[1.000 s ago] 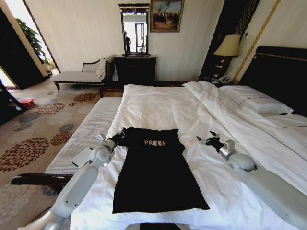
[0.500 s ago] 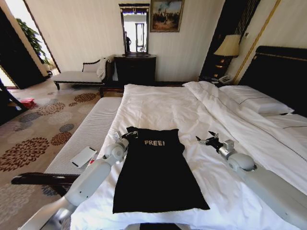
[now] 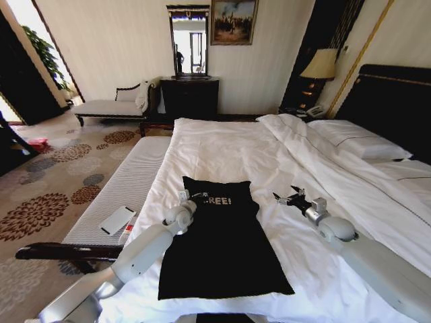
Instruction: Fold the clothes on the bed.
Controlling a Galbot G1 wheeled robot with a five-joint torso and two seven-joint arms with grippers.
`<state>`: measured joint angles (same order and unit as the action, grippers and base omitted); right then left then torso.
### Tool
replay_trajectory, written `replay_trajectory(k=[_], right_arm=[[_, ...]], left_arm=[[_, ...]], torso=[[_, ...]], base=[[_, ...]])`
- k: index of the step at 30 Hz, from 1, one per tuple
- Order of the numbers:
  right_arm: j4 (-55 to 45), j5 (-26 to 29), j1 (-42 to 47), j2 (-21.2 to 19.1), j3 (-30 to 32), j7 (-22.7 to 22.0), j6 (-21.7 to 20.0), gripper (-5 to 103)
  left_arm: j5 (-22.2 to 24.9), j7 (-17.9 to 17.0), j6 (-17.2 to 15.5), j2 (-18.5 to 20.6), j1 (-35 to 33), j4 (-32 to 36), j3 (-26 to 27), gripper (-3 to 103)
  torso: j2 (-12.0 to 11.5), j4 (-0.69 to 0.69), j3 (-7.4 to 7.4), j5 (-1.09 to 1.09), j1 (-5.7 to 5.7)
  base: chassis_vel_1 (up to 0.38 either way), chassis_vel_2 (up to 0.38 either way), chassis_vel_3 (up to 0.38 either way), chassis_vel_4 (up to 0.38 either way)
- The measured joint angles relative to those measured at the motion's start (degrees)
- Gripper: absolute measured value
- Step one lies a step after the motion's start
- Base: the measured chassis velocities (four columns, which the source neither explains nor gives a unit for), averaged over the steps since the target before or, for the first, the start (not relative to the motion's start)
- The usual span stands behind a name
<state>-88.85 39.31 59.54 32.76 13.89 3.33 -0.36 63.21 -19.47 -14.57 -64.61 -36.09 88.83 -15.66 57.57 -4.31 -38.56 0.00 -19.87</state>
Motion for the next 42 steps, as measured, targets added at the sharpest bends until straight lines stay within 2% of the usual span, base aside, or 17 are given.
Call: replay_trajectory(k=[4, 6, 7, 8, 9, 11, 15, 17, 19, 21, 22, 23, 27, 31, 33, 36, 42], right_arm=[[0.23, 0.00, -0.35, 0.28, -0.09, -0.22, 0.27, 100], [0.33, 0.00, -0.46, 0.45, -0.11, -0.32, 0.45, 100], [0.47, -0.14, -0.60, 0.74, -0.14, -0.50, 0.95, 100], [0.53, -0.37, -0.64, 0.85, -0.15, -0.56, 1.30, 100], [0.64, -1.02, -0.67, 1.00, -0.16, -0.68, 1.99, 100], [0.68, -1.31, -0.68, 1.06, -0.16, -0.76, 2.36, 100], [1.27, -1.65, -1.32, 1.47, -0.17, -2.35, 4.22, 100], [1.37, -1.48, -1.52, 1.37, -0.15, -2.10, 4.62, 100], [1.38, 0.27, -1.67, 0.97, -0.12, -0.15, 5.14, 100], [1.07, 5.10, -1.89, 0.07, -0.10, 6.30, 5.80, 100], [1.19, 6.51, -2.10, -0.11, -0.11, 9.42, 6.20, 100], [1.19, 6.51, -2.10, -0.11, -0.11, 9.42, 6.20, 100], [3.22, 9.26, -3.44, 0.31, -0.79, 16.97, 7.17, 100], [4.88, 9.35, -4.32, 0.72, -1.14, 20.53, 7.17, 100], [6.63, 9.37, -5.86, 1.02, -2.55, 22.75, 7.11, 100], [12.44, 9.25, -14.58, 2.78, -10.24, 25.64, 6.90, 100], [20.67, 9.66, -25.20, 5.91, -19.69, 26.01, 5.96, 100]], left_arm=[[-1.12, -0.06, -0.41, 1.10, -1.18, 1.13, 0.40, 25], [-1.44, -0.08, -0.44, 1.32, -1.34, 1.32, 0.52, 25], [-2.56, -0.12, -0.47, 1.69, -1.62, 1.53, 0.68, 36], [-3.38, -0.15, -0.47, 1.79, -1.72, 1.53, 0.76, 36], [-4.83, -0.15, -0.35, 1.83, -1.86, 1.49, 0.97, 47], [-5.20, -0.16, -0.27, 1.82, -1.89, 1.47, 1.14, 47], [-6.27, -0.15, 0.59, 1.62, -1.37, 2.37, 1.62, 69], [-6.39, -0.09, 0.88, 1.63, -0.96, 2.81, 1.62, 69], [-6.67, 0.10, 1.17, 1.74, -0.54, 3.31, 1.62, 74], [-7.14, 0.56, 1.67, 2.32, 0.14, 4.41, 2.25, 90], [-7.37, 0.73, 1.84, 2.75, 0.35, 4.82, 2.82, 90], [-7.37, 0.73, 1.84, 2.75, 0.35, 4.82, 2.82, 90], [-7.38, 1.67, 2.29, 4.82, 1.10, 4.61, 5.54, 100], [-6.86, 2.76, 2.53, 5.93, 1.67, 3.18, 6.86, 100], [-6.54, 3.48, 2.74, 6.80, 1.72, 2.22, 7.70, 100], [-6.69, 5.09, 3.70, 8.86, 0.69, 0.98, 9.60, 100], [-7.27, 7.67, 4.92, 10.85, -0.93, -0.21, 11.64, 100]], torso=[[0.00, 0.00, 0.00, 0.00, 0.00], [0.00, 0.01, 0.00, 0.00, 0.01], [0.00, 0.01, 0.00, 0.00, 0.00], [0.00, 0.01, 0.00, 0.00, 0.00], [0.00, 0.01, 0.00, 0.00, 0.00], [0.00, 0.01, 0.00, 0.00, 0.00], [0.00, 0.01, 0.00, 0.00, 0.00], [0.00, 0.00, 0.00, 0.00, 0.00], [0.00, 0.00, 0.00, 0.00, 0.00], [0.00, -0.01, 0.01, 0.00, 0.00], [0.00, -0.01, 0.00, -0.01, 0.00], [0.00, -0.01, 0.00, -0.01, 0.00], [0.00, 0.00, 0.00, -0.01, 0.01], [0.00, 0.02, 0.00, 0.00, 0.01], [0.00, -0.03, 0.00, -0.02, 0.01], [0.00, 0.00, 0.00, 0.01, 0.01], [-0.01, 0.04, -0.01, -0.01, 0.00]], base=[[0.000, 0.000, 0.000, 0.000], [0.000, 0.000, 0.000, 0.000], [0.000, 0.000, 0.000, 0.000], [0.000, 0.000, 0.000, 0.000], [0.000, 0.000, 0.000, 0.000], [0.000, 0.000, 0.000, 0.000], [0.000, 0.000, 0.000, 0.000], [0.000, 0.000, 0.000, 0.000], [0.000, 0.000, 0.000, 0.000], [0.000, 0.000, 0.000, 0.000], [0.000, 0.000, 0.000, 0.000], [0.000, 0.000, 0.000, 0.000], [0.000, 0.000, 0.000, 0.000], [0.000, 0.000, 0.000, 0.000], [0.000, 0.000, 0.000, 0.000], [0.000, 0.000, 0.000, 0.000], [0.000, 0.000, 0.000, 0.000]])
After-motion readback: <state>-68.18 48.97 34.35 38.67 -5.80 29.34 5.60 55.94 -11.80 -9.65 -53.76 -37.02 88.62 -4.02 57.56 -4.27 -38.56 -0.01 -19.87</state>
